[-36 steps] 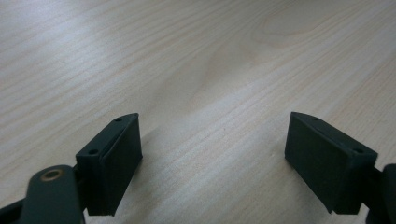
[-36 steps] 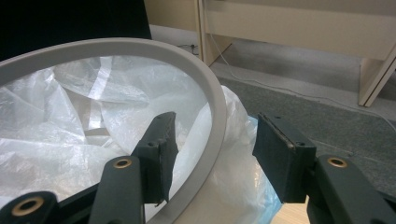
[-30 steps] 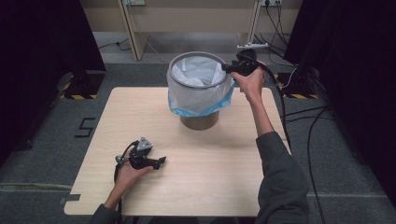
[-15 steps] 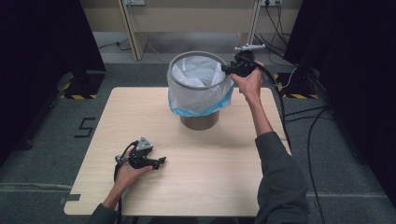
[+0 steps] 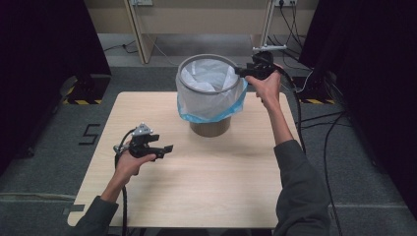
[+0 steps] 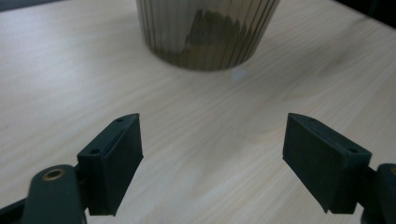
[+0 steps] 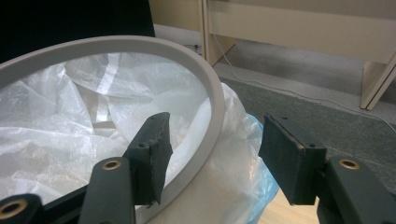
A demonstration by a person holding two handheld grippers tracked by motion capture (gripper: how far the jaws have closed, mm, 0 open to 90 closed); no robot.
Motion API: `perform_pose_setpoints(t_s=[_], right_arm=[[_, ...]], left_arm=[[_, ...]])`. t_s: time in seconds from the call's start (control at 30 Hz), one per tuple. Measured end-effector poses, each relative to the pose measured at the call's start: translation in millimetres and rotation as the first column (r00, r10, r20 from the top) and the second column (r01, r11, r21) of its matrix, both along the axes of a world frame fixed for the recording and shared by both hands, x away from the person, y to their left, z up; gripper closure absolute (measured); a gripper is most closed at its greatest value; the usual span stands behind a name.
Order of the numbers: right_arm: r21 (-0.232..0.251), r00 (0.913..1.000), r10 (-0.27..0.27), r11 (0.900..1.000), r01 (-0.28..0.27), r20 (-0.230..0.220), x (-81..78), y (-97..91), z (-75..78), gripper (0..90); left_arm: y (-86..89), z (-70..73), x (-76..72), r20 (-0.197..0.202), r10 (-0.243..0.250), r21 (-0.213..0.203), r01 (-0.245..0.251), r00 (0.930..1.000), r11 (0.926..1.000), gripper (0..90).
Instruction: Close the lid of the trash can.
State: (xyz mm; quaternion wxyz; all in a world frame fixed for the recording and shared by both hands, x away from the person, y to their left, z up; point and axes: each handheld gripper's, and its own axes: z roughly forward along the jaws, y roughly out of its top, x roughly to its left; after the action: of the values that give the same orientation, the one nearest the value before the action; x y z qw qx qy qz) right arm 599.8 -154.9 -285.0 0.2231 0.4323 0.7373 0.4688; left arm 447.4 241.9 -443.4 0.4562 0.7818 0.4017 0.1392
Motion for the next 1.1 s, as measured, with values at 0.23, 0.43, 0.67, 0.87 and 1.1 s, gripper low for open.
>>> perform_pose_setpoints(t_s=[0.23, 0.43, 0.67, 0.87, 1.1], right_arm=[[0.012, 1.0000, 0.010, 0.9999, -0.010, 0.000, -5.8, -7.2, 3.9, 40.3], [0.019, 0.9998, 0.018, 0.9997, -0.018, -0.002, -11.0, -14.6, 5.3, 39.0], [0.007, 0.9998, 0.021, 0.9998, -0.021, -0.006, -14.8, -18.0, 4.1, 38.5], [-0.011, 0.9995, 0.028, 0.9996, -0.028, -0.015, -13.9, -16.5, 3.0, 38.3], [-0.015, 0.9992, 0.033, 0.9993, -0.033, -0.023, -9.8, -8.3, -1.2, 38.0]], left_arm=[[2.4, 47.4, 31.1, 0.041, 0.030, -0.015, -0.029, 0.9987, 0.9995, 19.4], [0.9, 77.6, 55.2, 0.025, 0.037, -0.052, -0.035, 0.9990, 0.9980, 19.5], [1.5, 108.6, 82.5, 0.027, 0.084, -0.085, -0.082, 0.9961, 0.9930, 19.5], [-3.1, 134.0, 103.3, 0.045, 0.129, -0.103, -0.124, 0.9906, 0.9869, 19.8], [-19.8, 152.4, 115.4, 0.065, 0.162, -0.150, -0.151, 0.9847, 0.9771, 19.8]])
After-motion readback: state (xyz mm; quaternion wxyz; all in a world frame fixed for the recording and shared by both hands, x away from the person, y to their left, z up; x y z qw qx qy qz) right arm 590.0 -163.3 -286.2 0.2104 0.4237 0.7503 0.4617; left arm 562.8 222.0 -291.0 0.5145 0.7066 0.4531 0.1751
